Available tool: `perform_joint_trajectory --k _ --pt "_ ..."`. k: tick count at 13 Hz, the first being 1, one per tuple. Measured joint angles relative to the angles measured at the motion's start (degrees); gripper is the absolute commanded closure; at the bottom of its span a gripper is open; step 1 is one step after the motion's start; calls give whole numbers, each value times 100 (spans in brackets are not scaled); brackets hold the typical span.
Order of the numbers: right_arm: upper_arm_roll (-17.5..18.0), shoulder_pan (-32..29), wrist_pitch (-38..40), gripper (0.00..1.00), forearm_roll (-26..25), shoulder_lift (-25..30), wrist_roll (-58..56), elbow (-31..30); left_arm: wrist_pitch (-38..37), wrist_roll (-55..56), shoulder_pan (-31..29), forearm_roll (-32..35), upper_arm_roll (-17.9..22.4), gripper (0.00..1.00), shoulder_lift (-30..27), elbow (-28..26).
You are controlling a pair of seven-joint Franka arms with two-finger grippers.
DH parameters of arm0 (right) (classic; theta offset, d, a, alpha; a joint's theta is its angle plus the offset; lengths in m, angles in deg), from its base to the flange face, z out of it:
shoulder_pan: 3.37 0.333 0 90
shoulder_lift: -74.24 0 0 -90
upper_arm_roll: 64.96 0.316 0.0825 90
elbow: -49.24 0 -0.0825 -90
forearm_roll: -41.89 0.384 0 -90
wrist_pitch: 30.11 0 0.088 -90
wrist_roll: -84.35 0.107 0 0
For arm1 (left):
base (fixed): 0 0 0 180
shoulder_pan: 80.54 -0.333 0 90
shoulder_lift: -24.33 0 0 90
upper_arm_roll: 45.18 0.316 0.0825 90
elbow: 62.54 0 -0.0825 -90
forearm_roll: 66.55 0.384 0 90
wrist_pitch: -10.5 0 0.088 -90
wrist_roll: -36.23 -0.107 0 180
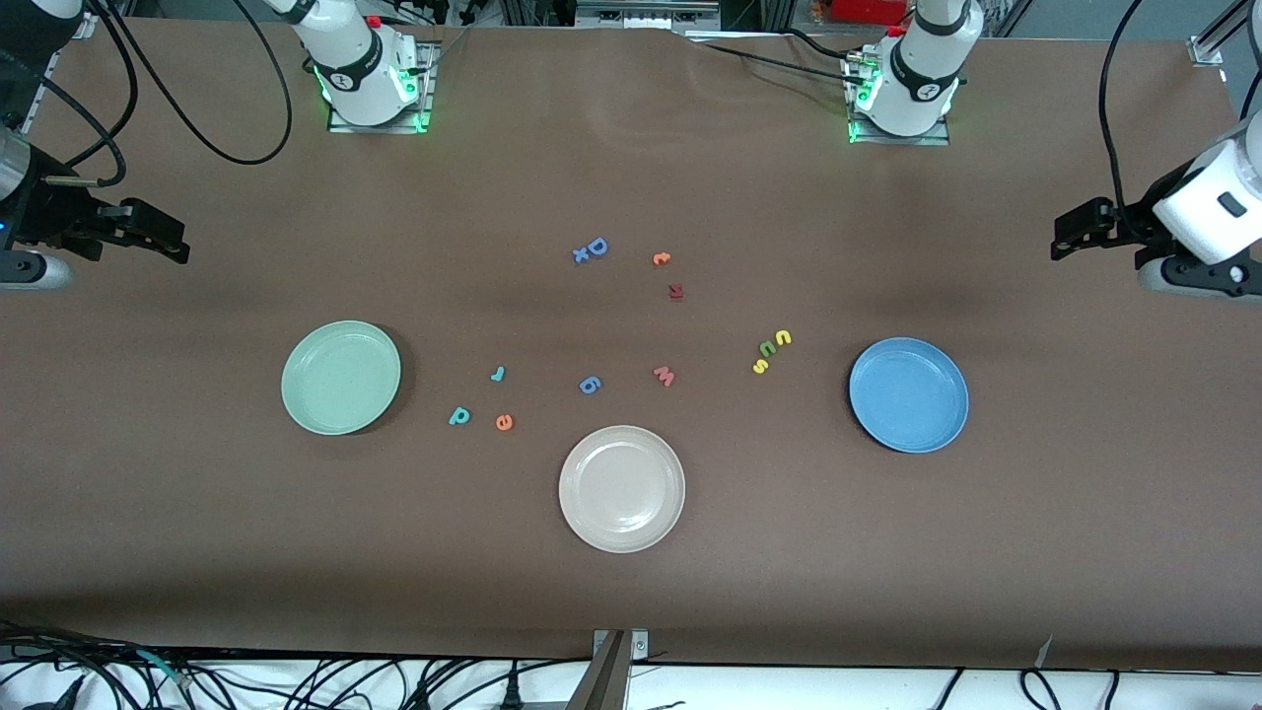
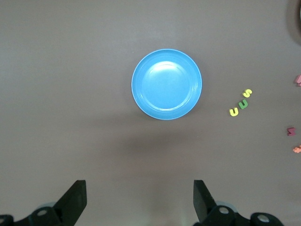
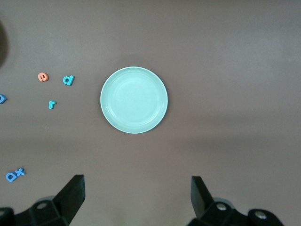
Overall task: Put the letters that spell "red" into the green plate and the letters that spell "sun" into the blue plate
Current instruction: 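Reach the left gripper to the yellow u while the right gripper moves out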
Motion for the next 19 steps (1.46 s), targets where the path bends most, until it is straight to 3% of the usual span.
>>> perform_joint_trajectory --k 7,12,15,19 --pt "0 -1 0 0 0 -1 0 0 -9 -10 183 -76 -34 0 411 -4" --pt "-1 -1 8 0 0 -8 0 0 78 -156 871 -303 -57 0 1012 -30" --pt "-1 -1 10 0 0 -15 0 0 637 -163 1157 -342 -66 0 1597 -81" --pt "0 1 11 0 1 -119 0 0 2324 -232 1174 -487 -283 0 2321 -611"
